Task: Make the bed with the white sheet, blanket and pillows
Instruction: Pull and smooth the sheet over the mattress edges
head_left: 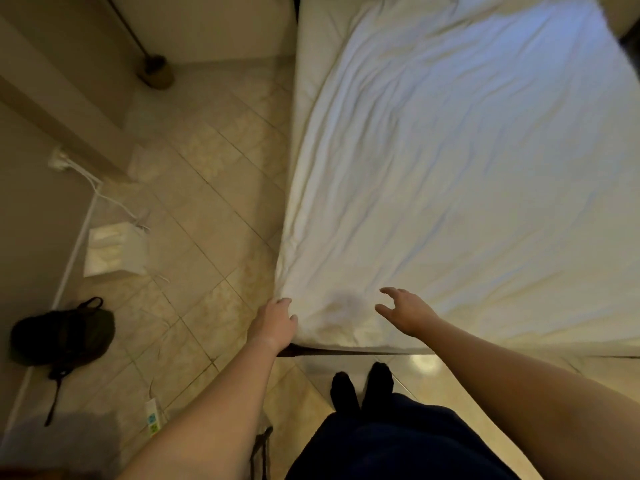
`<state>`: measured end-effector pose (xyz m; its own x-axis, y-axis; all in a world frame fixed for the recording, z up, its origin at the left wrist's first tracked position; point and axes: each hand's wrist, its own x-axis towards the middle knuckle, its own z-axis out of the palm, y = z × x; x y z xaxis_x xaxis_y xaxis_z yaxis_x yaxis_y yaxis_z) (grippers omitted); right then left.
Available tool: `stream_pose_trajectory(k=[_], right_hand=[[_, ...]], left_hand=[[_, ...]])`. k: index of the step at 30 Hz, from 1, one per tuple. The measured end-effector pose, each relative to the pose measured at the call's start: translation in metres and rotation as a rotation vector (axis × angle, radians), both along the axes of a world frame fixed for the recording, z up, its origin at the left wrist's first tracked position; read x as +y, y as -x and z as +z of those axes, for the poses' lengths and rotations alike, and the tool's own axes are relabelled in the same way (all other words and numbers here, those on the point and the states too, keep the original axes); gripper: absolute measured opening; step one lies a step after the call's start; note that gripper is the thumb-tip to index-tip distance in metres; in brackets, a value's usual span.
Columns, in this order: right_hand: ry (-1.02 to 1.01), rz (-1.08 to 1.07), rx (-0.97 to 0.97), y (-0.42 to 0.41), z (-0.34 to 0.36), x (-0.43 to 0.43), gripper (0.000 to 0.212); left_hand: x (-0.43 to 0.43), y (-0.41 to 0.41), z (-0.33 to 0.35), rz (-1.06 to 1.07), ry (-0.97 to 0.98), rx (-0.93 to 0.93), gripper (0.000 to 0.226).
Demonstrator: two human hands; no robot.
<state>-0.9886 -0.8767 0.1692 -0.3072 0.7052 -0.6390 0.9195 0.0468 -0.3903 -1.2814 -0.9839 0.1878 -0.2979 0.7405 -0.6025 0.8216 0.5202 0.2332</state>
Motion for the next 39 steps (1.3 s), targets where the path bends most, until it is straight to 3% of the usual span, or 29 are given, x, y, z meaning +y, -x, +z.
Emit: stream_pose_trajectory(k=[9,21,29,39], right_hand=[[-0.085,-0.124,0.107,-0.047,0.036,0.018,0.065],[-0.089,-0.282,0.141,-0.057,0.019,0.028,0.069],[-0.111,-0.464,0.12,0.014,-0.003,0.036,0.069],[-0.176,-0.65,0.05,0.2,0.017,0.043,0.071]], left_hand=[[0.029,-0.042,0.059,-0.099,-0.066,0.091,0.054],[0.094,-0.042,0.085,-0.255,-0.143,0.112,0.054],[0.146,0.041,0.06,-0.408,-0.153,0.063,0.055],[0.2,0.227,0.053,-0.532,-0.218,-0.037,0.053]])
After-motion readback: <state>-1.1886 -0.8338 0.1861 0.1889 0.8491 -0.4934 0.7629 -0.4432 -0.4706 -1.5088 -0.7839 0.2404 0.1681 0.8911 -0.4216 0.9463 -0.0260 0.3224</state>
